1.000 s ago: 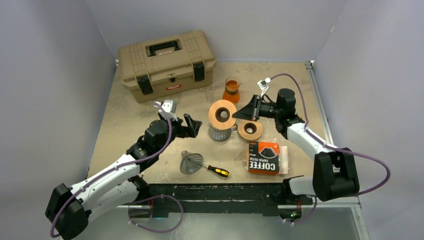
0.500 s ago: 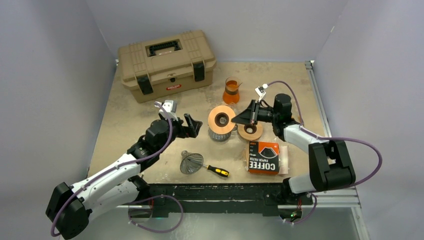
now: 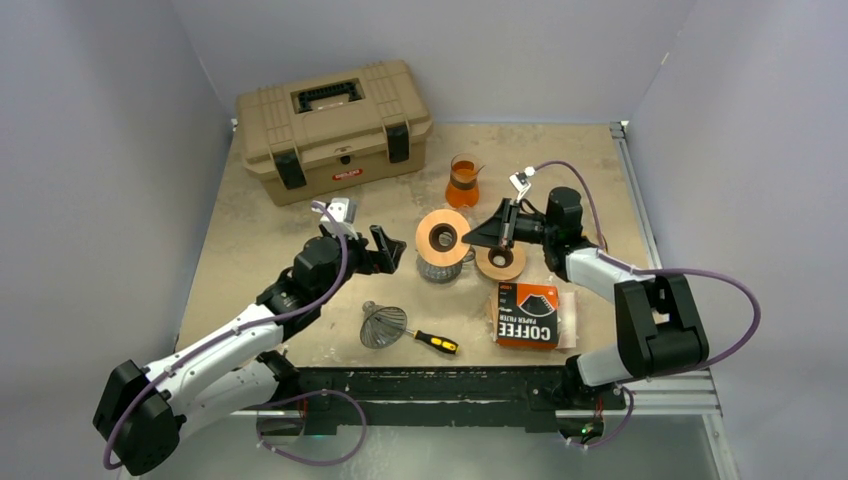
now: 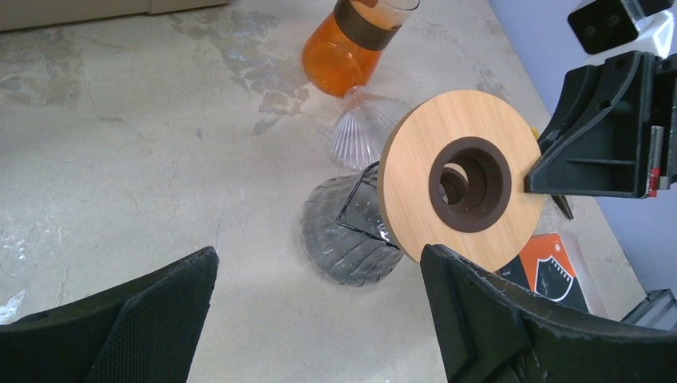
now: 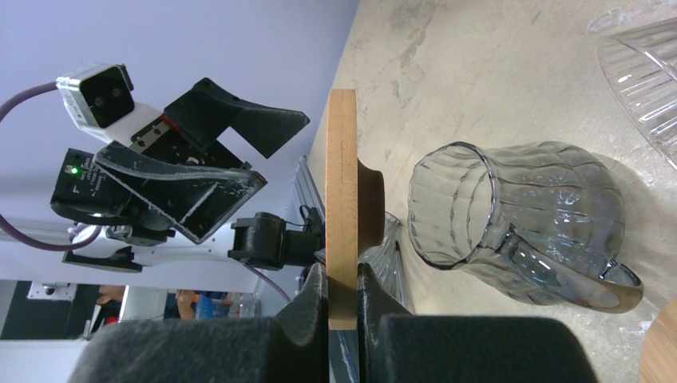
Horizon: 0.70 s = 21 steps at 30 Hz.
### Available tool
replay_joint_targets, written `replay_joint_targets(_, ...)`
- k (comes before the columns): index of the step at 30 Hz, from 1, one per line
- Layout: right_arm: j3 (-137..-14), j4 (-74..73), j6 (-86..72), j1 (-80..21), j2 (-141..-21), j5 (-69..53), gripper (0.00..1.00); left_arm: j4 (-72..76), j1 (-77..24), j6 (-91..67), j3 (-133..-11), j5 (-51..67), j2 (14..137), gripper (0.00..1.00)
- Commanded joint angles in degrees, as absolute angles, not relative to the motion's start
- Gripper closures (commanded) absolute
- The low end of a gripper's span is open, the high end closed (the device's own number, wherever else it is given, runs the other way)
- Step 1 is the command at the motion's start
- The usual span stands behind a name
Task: Place the coffee filter in the dripper
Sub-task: Place the dripper holder onto the coffee server.
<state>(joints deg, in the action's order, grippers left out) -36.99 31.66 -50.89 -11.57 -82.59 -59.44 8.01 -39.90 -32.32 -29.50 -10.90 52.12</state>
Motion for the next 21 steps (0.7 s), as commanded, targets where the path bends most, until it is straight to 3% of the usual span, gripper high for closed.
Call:
replay_joint_targets(1,-36.7,36.2,-52.4,-11.5,-82.9,-59.2,1.00,9.2,-40.1,-32.0,-32.4,-11.2,52.1,0.02)
replay_joint_targets(21,-37.3,35.8,-52.1,-11.5,-85.9,-59.1,1.00,9.1,-40.2,-32.0,-31.9,-11.9,51.6,0.03)
